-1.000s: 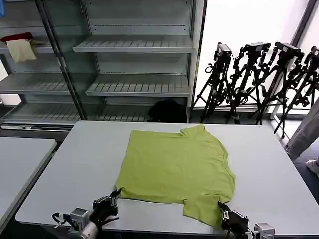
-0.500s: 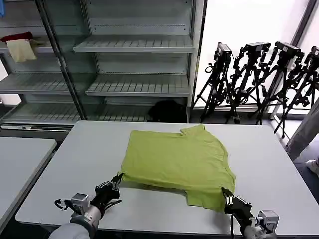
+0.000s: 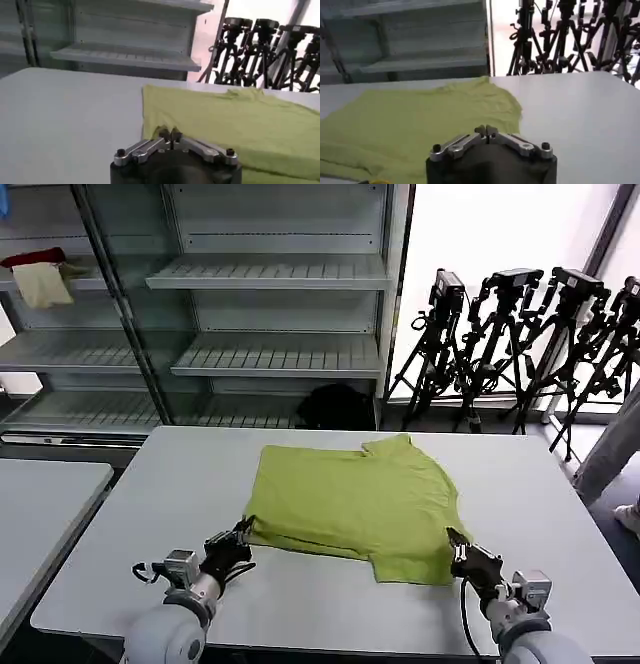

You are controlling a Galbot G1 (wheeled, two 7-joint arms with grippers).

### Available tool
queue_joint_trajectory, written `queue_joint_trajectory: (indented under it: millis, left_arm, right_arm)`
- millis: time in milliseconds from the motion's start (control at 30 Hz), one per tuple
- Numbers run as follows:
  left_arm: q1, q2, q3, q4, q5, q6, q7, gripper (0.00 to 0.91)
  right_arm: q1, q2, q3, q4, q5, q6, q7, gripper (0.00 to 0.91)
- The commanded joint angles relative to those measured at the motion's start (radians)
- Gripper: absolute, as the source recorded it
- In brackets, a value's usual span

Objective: Fold and organize the clothes.

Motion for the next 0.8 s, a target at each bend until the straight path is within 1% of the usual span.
queue_joint_trajectory:
  millis: [33,67,133,200,233,367,467,533,567,600,633,667,700,800]
  left_arm:
    - [-0.043,-0.018,0.004,0.057,0.025,-0.001,-0.006,0.0]
    - [-0.041,-0.018,0.002,0.058,0.027,-0.004,-0.005,0.0]
    - [-0.036,-0.016,0.002,0.058,0.028,-0.005,-0.004,0.0]
    - [-0.032,-0.015,0.003,0.057,0.032,-0.008,-0.002,0.0]
    - [-0.031,-0.016,0.005,0.056,0.035,-0.009,-0.001,0.0]
    - [-0.03,-0.023,0.009,0.054,0.042,-0.011,0.002,0.0]
    - [-0.026,-0.021,0.015,0.053,0.045,-0.014,0.005,0.0]
    - [-0.026,-0.021,0.016,0.053,0.044,-0.016,0.006,0.0]
    - [-0.025,-0.02,0.016,0.053,0.044,-0.017,0.008,0.0]
    - [-0.025,-0.02,0.016,0.053,0.044,-0.018,0.009,0.0]
    - [-0.025,-0.02,0.015,0.053,0.044,-0.02,0.009,0.0]
    - [-0.024,-0.02,0.015,0.053,0.044,-0.02,0.01,0.0]
    - [-0.024,-0.02,0.015,0.053,0.044,-0.021,0.01,0.0]
    - [-0.023,-0.02,0.015,0.052,0.043,-0.023,0.012,0.0]
  right_arm:
    - [0.071,0.0,-0.001,-0.058,-0.031,0.001,-0.024,0.776]
    - [0.07,0.0,0.001,-0.059,-0.031,0.001,-0.024,0.907]
    - [0.054,-0.002,0.007,-0.053,-0.027,0.0,-0.021,0.907]
    - [0.006,-0.01,0.019,-0.029,0.002,0.0,-0.029,0.907]
    - [-0.038,-0.019,0.021,-0.005,0.035,0.0,-0.025,0.907]
    - [-0.134,-0.036,0.017,0.028,0.086,0.0,-0.024,0.907]
    - [-0.154,-0.033,0.004,0.031,0.096,0.0,-0.025,0.907]
    - [-0.155,-0.027,-0.002,0.022,0.09,-0.001,-0.02,0.776]
    - [-0.154,-0.026,-0.005,0.017,0.085,-0.001,-0.018,0.615]
    - [-0.153,-0.027,-0.006,0.013,0.079,-0.001,-0.016,0.524]
    - [-0.151,-0.027,-0.009,0.004,0.075,-0.001,-0.015,0.292]
    - [-0.151,-0.027,-0.01,0.002,0.072,-0.001,-0.015,0.181]
    - [-0.149,-0.028,-0.011,-0.002,0.07,0.0,-0.013,0.0]
    - [-0.141,-0.025,-0.014,-0.005,0.07,-0.001,-0.012,0.0]
